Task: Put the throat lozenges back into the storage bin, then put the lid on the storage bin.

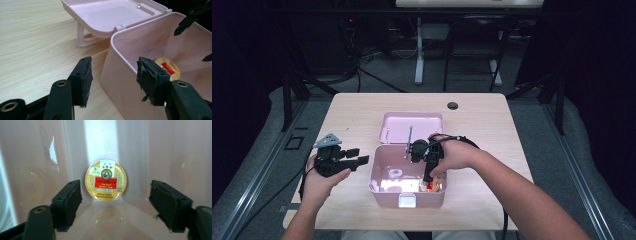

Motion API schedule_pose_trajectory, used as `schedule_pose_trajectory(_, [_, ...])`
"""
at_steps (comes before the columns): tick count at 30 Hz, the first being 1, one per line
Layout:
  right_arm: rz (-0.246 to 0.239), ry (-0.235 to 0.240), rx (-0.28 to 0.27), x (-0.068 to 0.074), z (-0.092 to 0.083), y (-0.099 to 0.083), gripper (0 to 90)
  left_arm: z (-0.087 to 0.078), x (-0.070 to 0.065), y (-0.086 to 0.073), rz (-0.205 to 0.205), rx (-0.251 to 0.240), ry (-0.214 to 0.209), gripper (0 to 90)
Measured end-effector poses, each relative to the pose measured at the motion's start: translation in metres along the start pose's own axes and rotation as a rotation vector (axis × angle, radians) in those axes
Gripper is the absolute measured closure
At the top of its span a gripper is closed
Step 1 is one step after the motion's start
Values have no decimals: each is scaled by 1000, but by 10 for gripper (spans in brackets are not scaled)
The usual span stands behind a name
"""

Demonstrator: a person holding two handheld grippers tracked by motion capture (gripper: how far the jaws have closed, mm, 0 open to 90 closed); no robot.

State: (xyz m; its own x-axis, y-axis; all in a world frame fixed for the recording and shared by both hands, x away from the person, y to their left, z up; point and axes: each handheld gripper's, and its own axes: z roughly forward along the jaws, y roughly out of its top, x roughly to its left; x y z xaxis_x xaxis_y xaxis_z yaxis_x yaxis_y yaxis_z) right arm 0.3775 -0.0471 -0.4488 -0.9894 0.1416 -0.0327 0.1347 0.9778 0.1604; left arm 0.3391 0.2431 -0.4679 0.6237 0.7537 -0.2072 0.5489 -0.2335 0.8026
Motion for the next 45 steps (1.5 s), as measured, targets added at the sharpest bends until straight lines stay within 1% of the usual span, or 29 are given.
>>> schedule_pose_trajectory(5, [36,-4,-11,-2,-10,-1,303,0,-1,0,-2,0,0,457])
schedule_pose_trajectory(8, [63,1,-19,-5,-14,-4,303,0,-1,0,0,0,-1,458])
schedule_pose_trajectory(9, [63,1,-19,-5,-14,-4,303,0,-1,0,0,0,-1,458])
schedule_pose_trajectory(11, [78,0,-25,-6,-17,-6,303,0,-1,0,0,1,-1,459])
schedule_pose_trajectory(14, [84,-12,-24,-7,-22,-7,304,0,-1,0,1,3,-5,463])
schedule_pose_trajectory(16, [98,-26,-38,-9,-26,-9,305,0,-2,1,6,10,-10,470])
schedule_pose_trajectory(19, [130,-45,-59,-13,-30,-10,305,0,-3,1,3,6,-11,476])
schedule_pose_trajectory(22, [169,-96,-75,-18,-32,-13,304,0,-3,1,5,4,-14,478])
schedule_pose_trajectory(23, [169,-96,-75,-18,-32,-13,304,0,-3,1,5,4,-14,479])
schedule_pose_trajectory(24, [209,-127,-93,-23,-33,-16,304,0,-3,1,7,6,-15,479])
schedule_pose_trajectory(26, [246,-144,-109,-27,-35,-19,304,0,-3,1,11,3,-12,479])
schedule_pose_trajectory(27, [246,-144,-109,-27,-35,-19,304,0,-3,1,11,3,-12,480])
schedule_pose_trajectory(28, [275,-153,-129,-32,-36,-23,303,0,-3,1,16,3,-15,480])
schedule_pose_trajectory(30, [292,-151,-132,-35,-37,-26,281,0,-4,2,17,4,-15,483])
schedule_pose_trajectory(31, [295,-150,-132,-36,-38,-27,281,0,-4,2,14,1,-16,483])
schedule_pose_trajectory(33, [292,-152,-141,-38,-38,-29,278,1,-5,1,23,5,-20,494])
schedule_pose_trajectory(36, [306,-168,-146,-40,-37,-31,275,2,-7,1,27,7,-23,504])
schedule_pose_trajectory(37, [314,-167,-147,-41,-37,-32,275,2,-8,2,29,13,-28,508])
schedule_pose_trajectory(39, [338,-173,-160,-44,-38,-33,276,2,-9,2,29,13,-31,510])
schedule_pose_trajectory(41, [376,-169,-182,-47,-39,-35,284,3,-10,2,29,11,-34,511])
schedule_pose_trajectory(42, [395,-165,-190,-49,-39,-37,303,2,-10,2,30,13,-37,512])
schedule_pose_trajectory(43, [406,-163,-191,-50,-39,-38,314,3,-11,2,26,9,-37,513])
schedule_pose_trajectory(44, [406,-163,-191,-50,-39,-38,314,3,-11,2,26,9,-37,516])
schedule_pose_trajectory(45, [437,-176,-199,-52,-38,-41,313,2,-12,2,31,11,-39,518])
